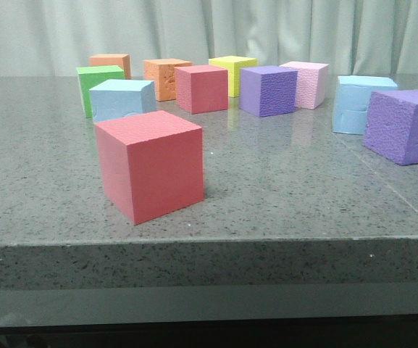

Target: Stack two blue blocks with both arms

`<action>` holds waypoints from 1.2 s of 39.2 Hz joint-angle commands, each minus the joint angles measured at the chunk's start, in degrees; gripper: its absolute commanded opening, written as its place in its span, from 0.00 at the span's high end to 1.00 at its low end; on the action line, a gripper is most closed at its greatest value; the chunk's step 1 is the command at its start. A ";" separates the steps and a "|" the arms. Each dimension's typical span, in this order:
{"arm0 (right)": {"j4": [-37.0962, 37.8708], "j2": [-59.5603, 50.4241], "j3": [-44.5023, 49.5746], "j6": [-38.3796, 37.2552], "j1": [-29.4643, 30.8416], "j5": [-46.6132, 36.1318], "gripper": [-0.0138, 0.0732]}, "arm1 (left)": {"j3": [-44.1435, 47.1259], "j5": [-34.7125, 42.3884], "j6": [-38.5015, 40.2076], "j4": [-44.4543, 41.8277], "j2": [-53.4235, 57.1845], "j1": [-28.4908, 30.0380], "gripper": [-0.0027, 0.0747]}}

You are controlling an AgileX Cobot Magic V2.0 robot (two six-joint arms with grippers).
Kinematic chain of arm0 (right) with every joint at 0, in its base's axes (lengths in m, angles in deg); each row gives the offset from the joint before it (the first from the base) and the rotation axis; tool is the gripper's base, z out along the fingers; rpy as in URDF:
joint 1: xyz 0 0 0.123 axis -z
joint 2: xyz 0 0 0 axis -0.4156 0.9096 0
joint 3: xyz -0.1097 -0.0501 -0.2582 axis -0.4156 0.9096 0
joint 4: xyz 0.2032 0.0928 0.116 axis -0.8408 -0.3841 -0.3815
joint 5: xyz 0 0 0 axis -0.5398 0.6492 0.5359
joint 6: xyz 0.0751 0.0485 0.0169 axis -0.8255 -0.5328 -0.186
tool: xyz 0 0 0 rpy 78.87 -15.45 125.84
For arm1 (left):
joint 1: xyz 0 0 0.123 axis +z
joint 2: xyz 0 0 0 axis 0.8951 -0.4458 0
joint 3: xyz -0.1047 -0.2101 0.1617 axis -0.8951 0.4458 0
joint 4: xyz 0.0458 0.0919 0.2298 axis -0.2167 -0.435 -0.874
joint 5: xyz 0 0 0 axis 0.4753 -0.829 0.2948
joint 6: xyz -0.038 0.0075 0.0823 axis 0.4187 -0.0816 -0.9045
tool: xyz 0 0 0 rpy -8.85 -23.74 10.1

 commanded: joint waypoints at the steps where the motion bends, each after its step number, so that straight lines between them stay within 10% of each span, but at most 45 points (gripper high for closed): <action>1: 0.39 0.57 -2.03 0.04 -0.06 -5.74 0.92 | -1.87 4.81 0.28 0.39 -0.43 0.11 0.98; 9: 0.39 0.57 -2.03 0.04 -0.06 -7.08 0.74 | -1.87 4.95 0.28 0.39 -0.43 0.11 0.68; 19: 0.39 0.57 -2.03 0.04 -0.06 -7.30 0.12 | -1.87 4.95 0.28 0.39 -0.43 0.11 0.16; 47: -8.12 30.18 -21.16 0.04 -0.06 1.04 0.09 | -1.87 5.04 0.28 0.39 -0.43 0.11 0.14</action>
